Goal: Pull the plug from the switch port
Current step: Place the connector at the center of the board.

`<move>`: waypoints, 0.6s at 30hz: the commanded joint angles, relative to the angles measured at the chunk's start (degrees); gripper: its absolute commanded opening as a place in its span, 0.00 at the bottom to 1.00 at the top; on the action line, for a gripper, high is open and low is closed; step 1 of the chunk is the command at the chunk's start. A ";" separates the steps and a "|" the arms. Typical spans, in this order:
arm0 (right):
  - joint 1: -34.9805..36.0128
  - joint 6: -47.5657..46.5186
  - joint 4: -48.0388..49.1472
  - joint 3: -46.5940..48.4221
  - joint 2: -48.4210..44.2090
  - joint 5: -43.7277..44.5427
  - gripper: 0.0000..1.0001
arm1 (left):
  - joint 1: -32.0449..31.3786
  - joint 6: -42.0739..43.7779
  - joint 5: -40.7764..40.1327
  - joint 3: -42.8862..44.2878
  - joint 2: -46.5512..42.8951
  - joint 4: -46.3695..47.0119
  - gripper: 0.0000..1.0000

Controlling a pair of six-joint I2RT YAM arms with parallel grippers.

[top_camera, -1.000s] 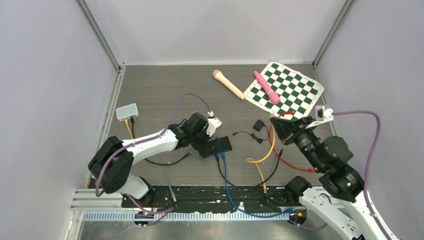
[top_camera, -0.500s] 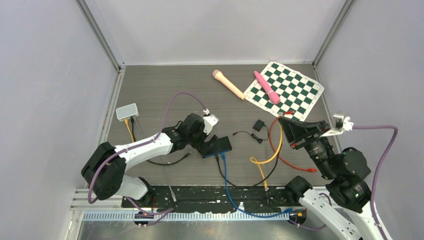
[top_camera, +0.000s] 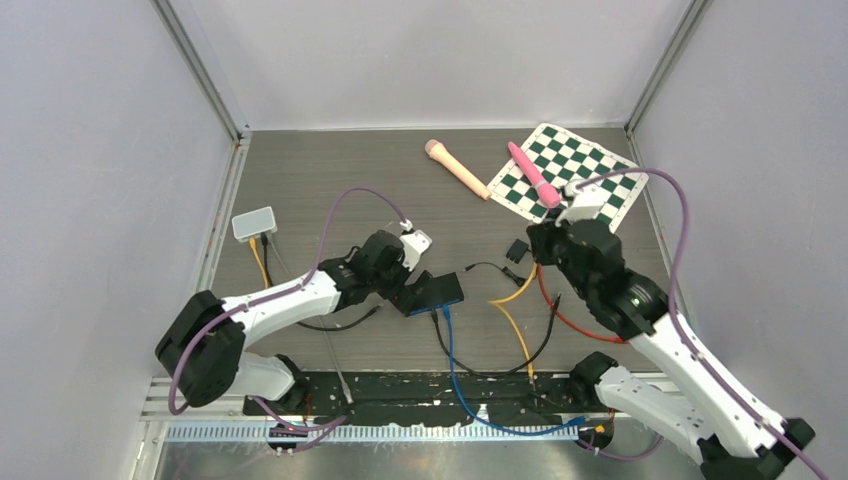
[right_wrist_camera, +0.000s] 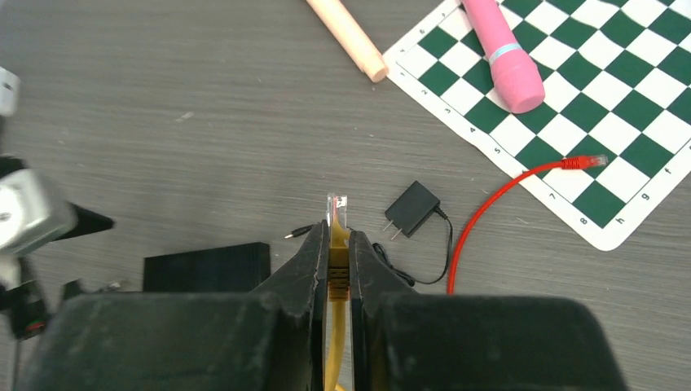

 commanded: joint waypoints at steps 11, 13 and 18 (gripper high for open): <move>-16.59 -9.91 8.08 14.16 37.45 -31.91 0.23 | -0.04 -2.59 -2.75 -2.74 -7.57 3.35 1.00; -16.75 -9.61 7.06 17.85 43.74 -34.03 0.44 | 0.00 -2.76 -2.76 -3.23 -7.94 3.43 1.00; -16.82 -6.88 7.49 16.61 42.72 -35.34 0.65 | 0.01 -2.92 -3.47 -4.54 -9.23 2.50 1.00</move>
